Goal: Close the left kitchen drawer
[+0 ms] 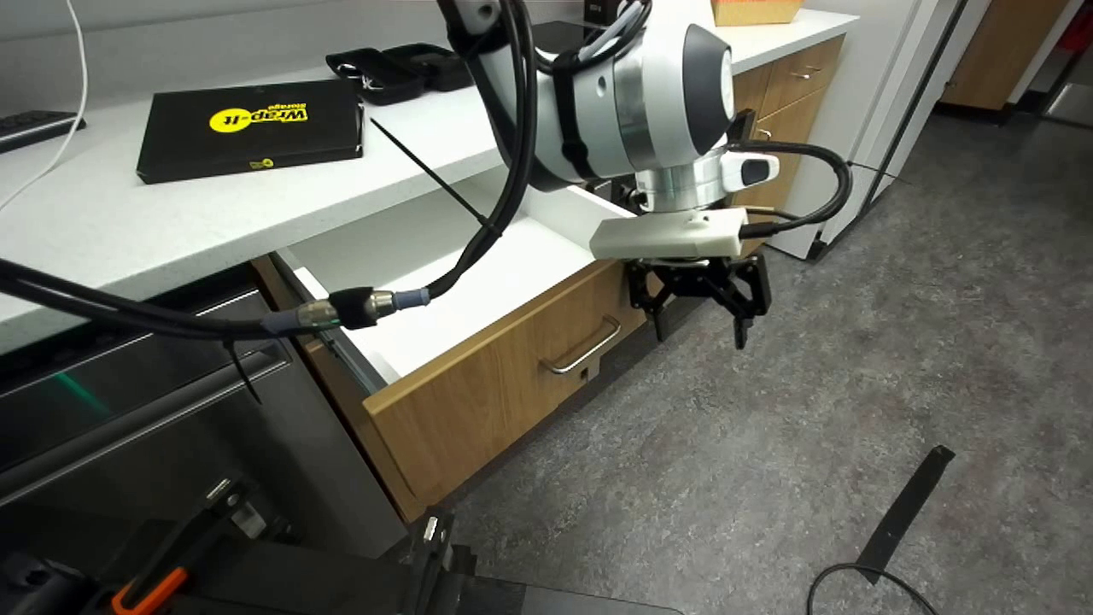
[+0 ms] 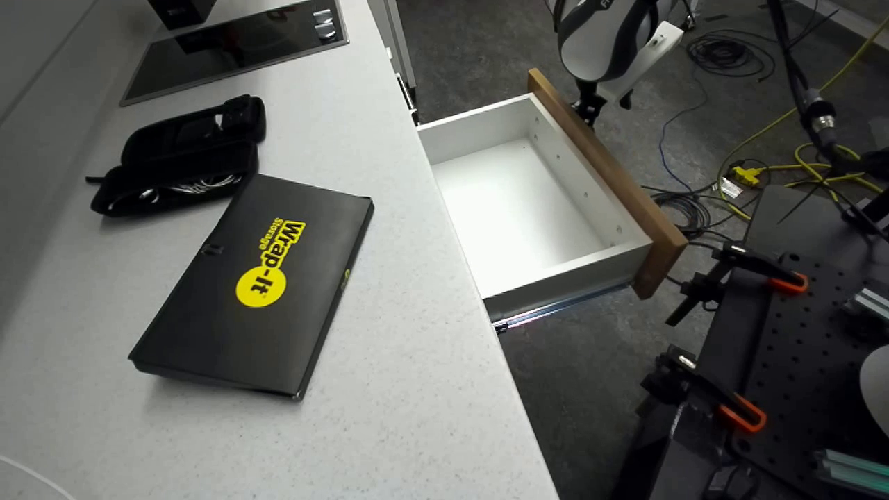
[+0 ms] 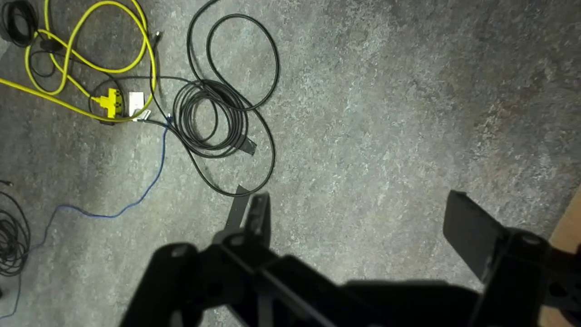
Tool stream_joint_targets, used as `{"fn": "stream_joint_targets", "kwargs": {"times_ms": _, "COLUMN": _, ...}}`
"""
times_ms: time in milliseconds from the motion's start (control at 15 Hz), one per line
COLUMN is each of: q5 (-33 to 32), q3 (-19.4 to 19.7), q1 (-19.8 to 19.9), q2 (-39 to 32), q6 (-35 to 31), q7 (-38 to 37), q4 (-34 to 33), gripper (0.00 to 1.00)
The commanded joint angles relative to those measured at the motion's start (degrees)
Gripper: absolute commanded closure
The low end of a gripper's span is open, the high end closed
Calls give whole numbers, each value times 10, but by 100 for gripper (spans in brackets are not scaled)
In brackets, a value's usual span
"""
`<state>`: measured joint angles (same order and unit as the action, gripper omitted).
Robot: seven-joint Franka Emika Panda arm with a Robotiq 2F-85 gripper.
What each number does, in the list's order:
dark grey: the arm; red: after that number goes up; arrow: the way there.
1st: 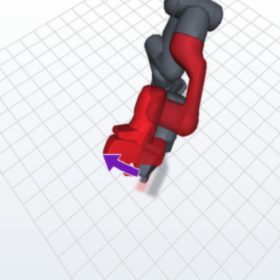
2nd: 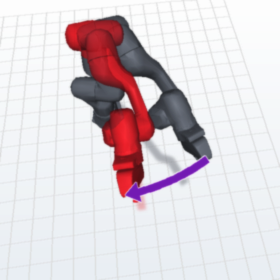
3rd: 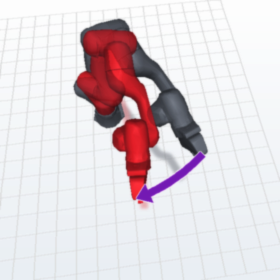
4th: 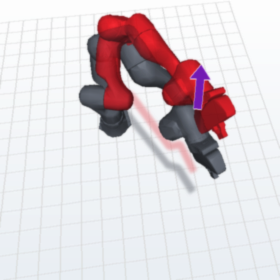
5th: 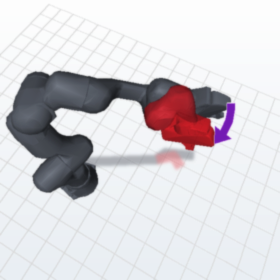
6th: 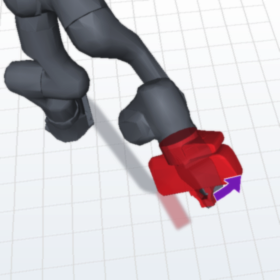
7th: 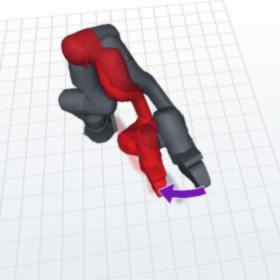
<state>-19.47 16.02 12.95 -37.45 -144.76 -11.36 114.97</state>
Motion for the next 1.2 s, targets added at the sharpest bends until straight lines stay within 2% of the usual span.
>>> {"fn": "stream_joint_targets", "kwargs": {"times_ms": 0, "q5": 12, "q3": -4, "q1": -30, "q2": 10, "q6": 7, "q7": 25, "q4": 1, "gripper": 0}}
{"fn": "stream_joint_targets", "kwargs": {"times_ms": 333, "q5": 21, "q3": -22, "q1": -54, "q2": 19, "q6": 18, "q7": 37, "q4": -7, "gripper": 0}}
{"fn": "stream_joint_targets", "kwargs": {"times_ms": 600, "q5": 33, "q3": -49, "q1": -58, "q2": 26, "q6": 25, "q7": 57, "q4": -18, "gripper": 0}}
{"fn": "stream_joint_targets", "kwargs": {"times_ms": 667, "q5": 43, "q3": -66, "q1": -46, "q2": 32, "q6": 32, "q7": 92, "q4": -15, "gripper": 0}}
{"fn": "stream_joint_targets", "kwargs": {"times_ms": 733, "q5": 23, "q3": -37, "q1": -61, "q2": 14, "q6": 5, "q7": 51, "q4": -14, "gripper": 0}}
{"fn": "stream_joint_targets", "kwargs": {"times_ms": 1133, "q5": 24, "q3": -36, "q1": -62, "q2": 12, "q6": 6, "q7": 54, "q4": -14, "gripper": 0}}
